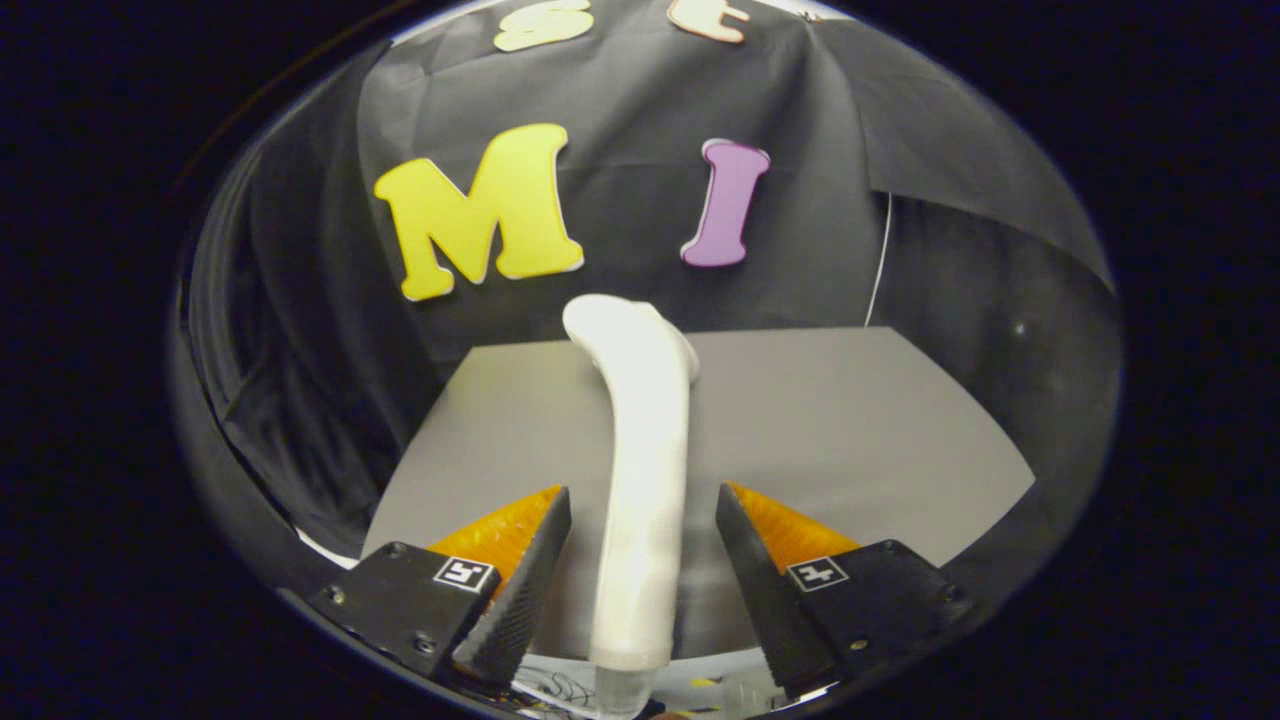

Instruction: Iron the clothes twice with a garment steamer, once on the left side and once on the right side.

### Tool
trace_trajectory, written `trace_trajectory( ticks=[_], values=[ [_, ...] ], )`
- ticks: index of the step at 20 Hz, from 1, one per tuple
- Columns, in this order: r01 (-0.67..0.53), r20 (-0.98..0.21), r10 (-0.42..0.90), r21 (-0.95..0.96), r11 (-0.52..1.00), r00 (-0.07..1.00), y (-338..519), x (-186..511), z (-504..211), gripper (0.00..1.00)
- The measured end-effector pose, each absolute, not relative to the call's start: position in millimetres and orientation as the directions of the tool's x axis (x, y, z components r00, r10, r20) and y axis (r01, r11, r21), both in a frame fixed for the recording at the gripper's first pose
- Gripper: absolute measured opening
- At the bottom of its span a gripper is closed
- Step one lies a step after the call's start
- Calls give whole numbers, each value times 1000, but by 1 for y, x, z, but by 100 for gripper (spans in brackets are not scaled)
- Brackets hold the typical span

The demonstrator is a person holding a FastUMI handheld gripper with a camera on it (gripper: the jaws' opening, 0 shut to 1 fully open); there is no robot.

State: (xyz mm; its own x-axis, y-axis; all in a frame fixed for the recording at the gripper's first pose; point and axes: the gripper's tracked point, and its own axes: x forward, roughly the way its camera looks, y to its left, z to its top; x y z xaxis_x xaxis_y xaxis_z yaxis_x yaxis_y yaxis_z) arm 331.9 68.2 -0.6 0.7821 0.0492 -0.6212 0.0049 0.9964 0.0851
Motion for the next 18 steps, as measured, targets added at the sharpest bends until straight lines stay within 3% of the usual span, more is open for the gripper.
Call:
trace_trajectory(
  ticks=[2, 7, 9, 18],
  values=[
    [25, -624, 29, 79, 997, 781, 67, 337, 3, 85],
    [65, -588, 3, 94, 993, 809, 75, 345, 0, 48],
    [75, -573, 2, 112, 991, 820, 73, 345, 2, 41],
    [96, -477, 6, 188, 978, 879, 80, 287, 14, 34]
  ],
)
